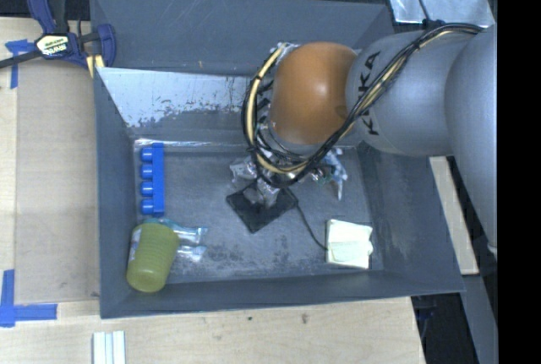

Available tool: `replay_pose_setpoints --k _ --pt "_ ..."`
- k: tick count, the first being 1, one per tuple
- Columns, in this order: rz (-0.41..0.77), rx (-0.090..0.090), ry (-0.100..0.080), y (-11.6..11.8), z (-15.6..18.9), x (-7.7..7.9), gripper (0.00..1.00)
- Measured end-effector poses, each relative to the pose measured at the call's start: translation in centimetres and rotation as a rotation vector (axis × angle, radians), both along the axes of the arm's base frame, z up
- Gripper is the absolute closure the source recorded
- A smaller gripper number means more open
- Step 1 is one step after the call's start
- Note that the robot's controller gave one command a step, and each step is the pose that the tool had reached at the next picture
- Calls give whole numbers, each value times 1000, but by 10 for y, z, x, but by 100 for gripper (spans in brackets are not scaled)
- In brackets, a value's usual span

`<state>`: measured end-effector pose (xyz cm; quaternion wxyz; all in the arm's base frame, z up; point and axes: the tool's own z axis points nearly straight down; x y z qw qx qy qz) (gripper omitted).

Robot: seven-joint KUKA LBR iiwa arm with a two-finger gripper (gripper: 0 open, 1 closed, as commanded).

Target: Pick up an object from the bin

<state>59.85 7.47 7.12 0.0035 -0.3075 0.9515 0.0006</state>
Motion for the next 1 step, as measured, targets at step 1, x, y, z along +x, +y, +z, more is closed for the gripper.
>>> replay_pose_setpoints --k 1 --pt "0 0 0 0 0 0 100"
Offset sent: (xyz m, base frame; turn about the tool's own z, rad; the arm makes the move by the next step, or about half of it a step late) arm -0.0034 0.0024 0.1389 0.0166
